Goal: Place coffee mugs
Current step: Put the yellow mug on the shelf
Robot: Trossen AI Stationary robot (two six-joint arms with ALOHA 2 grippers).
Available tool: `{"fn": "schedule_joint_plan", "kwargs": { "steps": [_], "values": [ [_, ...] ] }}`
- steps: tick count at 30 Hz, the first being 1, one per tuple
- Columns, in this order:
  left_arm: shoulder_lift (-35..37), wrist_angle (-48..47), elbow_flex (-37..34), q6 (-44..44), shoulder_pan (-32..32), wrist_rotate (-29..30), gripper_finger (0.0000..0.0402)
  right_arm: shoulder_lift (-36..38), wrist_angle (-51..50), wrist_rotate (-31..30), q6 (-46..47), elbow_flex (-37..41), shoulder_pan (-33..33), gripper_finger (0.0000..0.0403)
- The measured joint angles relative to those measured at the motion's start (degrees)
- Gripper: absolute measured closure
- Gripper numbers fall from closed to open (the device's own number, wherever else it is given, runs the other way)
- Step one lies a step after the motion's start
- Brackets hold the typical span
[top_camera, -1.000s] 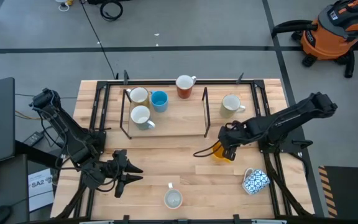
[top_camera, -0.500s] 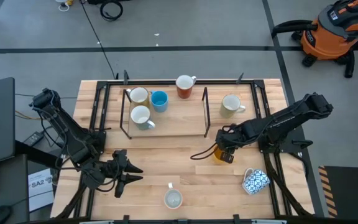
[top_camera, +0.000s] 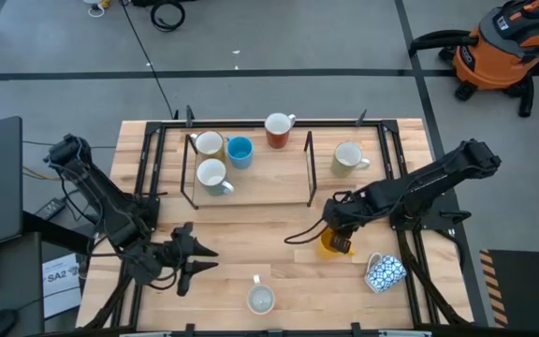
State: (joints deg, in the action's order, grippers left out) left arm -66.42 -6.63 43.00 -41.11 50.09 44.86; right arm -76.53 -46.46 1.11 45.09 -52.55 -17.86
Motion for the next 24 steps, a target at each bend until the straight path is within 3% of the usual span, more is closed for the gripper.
{"fn": "schedule_joint_plan", "kwargs": {
  "steps": [8, 13, 19, 24],
  "values": [
    [-1.8, 0.8, 0.0, 1.9, -4.5, -0.1, 0.0274, -0.4, -8.1, 0.3, 6.5, -15.6, -1.9, 0.0367],
    [-1.8, 0.8, 0.0, 2.0, -5.8, -0.1, 0.0274, -2.7, -10.5, -3.9, 10.7, -26.0, -1.1, 0.0367],
    [-1.8, 0.9, 0.0, 2.0, -5.9, -0.1, 0.0274, -9.7, -10.1, -10.2, 6.2, -37.5, 2.4, 0.0367],
    [-1.8, 0.8, 0.0, 1.9, -5.9, -0.1, 0.0274, -18.1, -10.0, -11.8, -0.8, -47.1, 7.7, 0.0367]
  ]
}}
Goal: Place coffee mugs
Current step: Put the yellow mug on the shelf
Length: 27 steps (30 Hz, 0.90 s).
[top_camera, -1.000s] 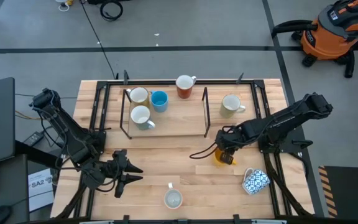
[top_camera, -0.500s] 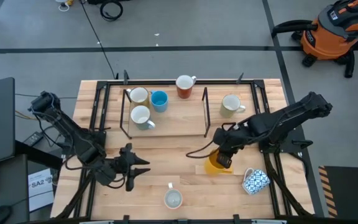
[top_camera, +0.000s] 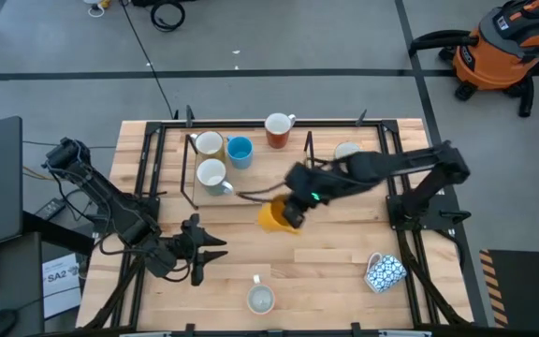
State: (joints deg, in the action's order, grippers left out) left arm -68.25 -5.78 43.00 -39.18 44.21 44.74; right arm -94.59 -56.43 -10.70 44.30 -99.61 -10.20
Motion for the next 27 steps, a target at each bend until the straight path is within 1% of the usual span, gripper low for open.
{"fn": "schedule_joint_plan", "kwargs": {
  "steps": [4, 8, 18, 24, 27],
  "values": [
    [0.0, 0.0, 0.0, -0.1, 0.0, 0.0, 0.0274, -6.1, -0.2, 0.0, -6.1, -5.9, 4.6, 0.0366],
    [0.0, 0.0, 0.0, -0.2, 0.0, 0.0, 0.0274, -11.0, -0.1, 0.9, -8.8, -8.5, 9.0, 0.0366],
    [0.0, 0.0, 0.0, -0.2, 0.0, 0.0, 0.0274, -19.8, 1.1, 1.8, -10.5, -9.0, 17.2, 0.0365],
    [0.0, 0.0, 0.0, -0.2, 0.0, 0.0, 0.0274, -23.9, 2.2, 2.1, -11.5, -9.1, 19.8, 0.0365],
    [0.0, 0.0, 0.0, -0.2, 0.0, 0.0, 0.0274, -25.5, 3.7, 4.2, -11.5, -9.1, 20.4, 0.0365]
  ]
}}
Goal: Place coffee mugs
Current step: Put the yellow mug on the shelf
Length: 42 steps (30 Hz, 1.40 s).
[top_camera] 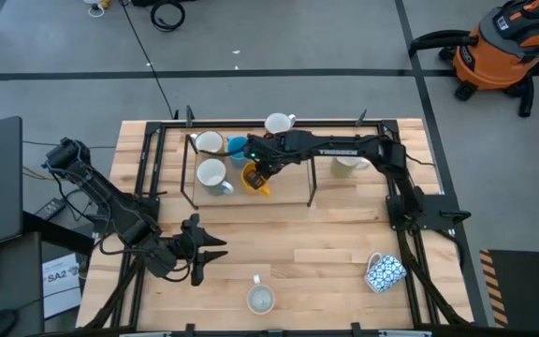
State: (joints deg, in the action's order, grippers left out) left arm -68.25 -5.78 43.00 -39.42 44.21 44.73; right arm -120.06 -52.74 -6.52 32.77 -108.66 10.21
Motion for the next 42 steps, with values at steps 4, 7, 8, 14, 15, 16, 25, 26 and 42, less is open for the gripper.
{"fn": "schedule_joint_plan", "kwargs": {
  "steps": [4, 7, 8, 14, 15, 16, 25, 26, 42],
  "values": [
    [0.0, 0.0, 0.0, 0.0, 0.0, 0.0, 0.0274, -1.3, 2.7, 0.8, -0.1, 0.0, 0.1, 0.0364],
    [0.0, 0.0, 0.0, 0.0, 0.0, 0.0, 0.0274, -1.8, 4.7, 1.2, -0.4, -0.1, 0.2, 0.0364],
    [0.0, 0.0, 0.0, 0.0, 0.0, 0.0, 0.0274, -1.9, 5.2, 1.2, -0.4, -0.1, 0.1, 0.0364],
    [0.0, 0.0, 0.0, 0.1, 0.0, 0.0, 0.0274, -2.0, 7.6, 1.2, -1.6, -0.1, 0.2, 0.0364],
    [0.0, 0.0, 0.0, 0.1, 0.0, 0.0, 0.0274, -2.0, 7.7, 1.2, -1.7, -0.1, 0.2, 0.0364],
    [0.0, 0.0, 0.0, 0.1, 0.0, 0.0, 0.0274, -2.0, 7.7, 1.2, -1.7, -0.1, 0.2, 0.0364],
    [0.0, 0.0, 0.0, 0.0, 0.0, 0.0, 0.0274, -2.0, 7.7, 1.2, -2.7, 0.0, 0.2, 0.0349],
    [0.0, 0.0, 0.0, 0.1, 0.0, 0.0, 0.0274, -2.0, 7.8, 1.2, -2.8, 0.0, 0.2, 0.0348],
    [0.0, 0.0, 0.0, 0.2, 0.0, 0.0, 0.0274, -2.0, 10.9, 1.0, -3.0, 0.0, 0.2, 0.0339]
  ]
}}
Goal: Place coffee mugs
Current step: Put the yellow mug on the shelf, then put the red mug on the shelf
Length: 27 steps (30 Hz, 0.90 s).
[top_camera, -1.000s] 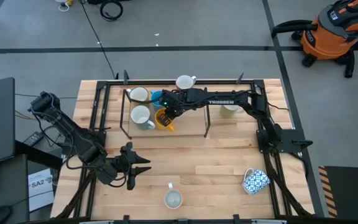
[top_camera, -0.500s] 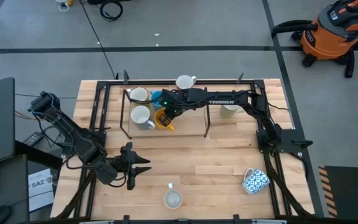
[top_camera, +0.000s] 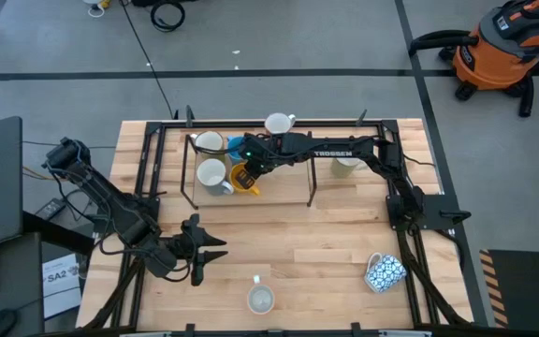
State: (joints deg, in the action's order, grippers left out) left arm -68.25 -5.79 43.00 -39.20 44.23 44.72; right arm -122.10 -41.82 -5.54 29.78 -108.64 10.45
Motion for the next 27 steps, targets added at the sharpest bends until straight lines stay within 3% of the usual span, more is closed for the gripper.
{"fn": "schedule_joint_plan", "kwargs": {
  "steps": [18, 27],
  "values": [
    [0.0, 0.0, 0.0, -0.1, 0.0, 0.0, 0.0274, 0.1, 0.0, 0.9, 0.1, 0.0, 1.0, 0.0272],
    [0.0, 0.0, 0.0, -0.2, 0.0, 0.0, 0.0274, 0.3, -0.3, 1.1, 0.1, 0.0, 1.0, 0.0267]
  ]
}}
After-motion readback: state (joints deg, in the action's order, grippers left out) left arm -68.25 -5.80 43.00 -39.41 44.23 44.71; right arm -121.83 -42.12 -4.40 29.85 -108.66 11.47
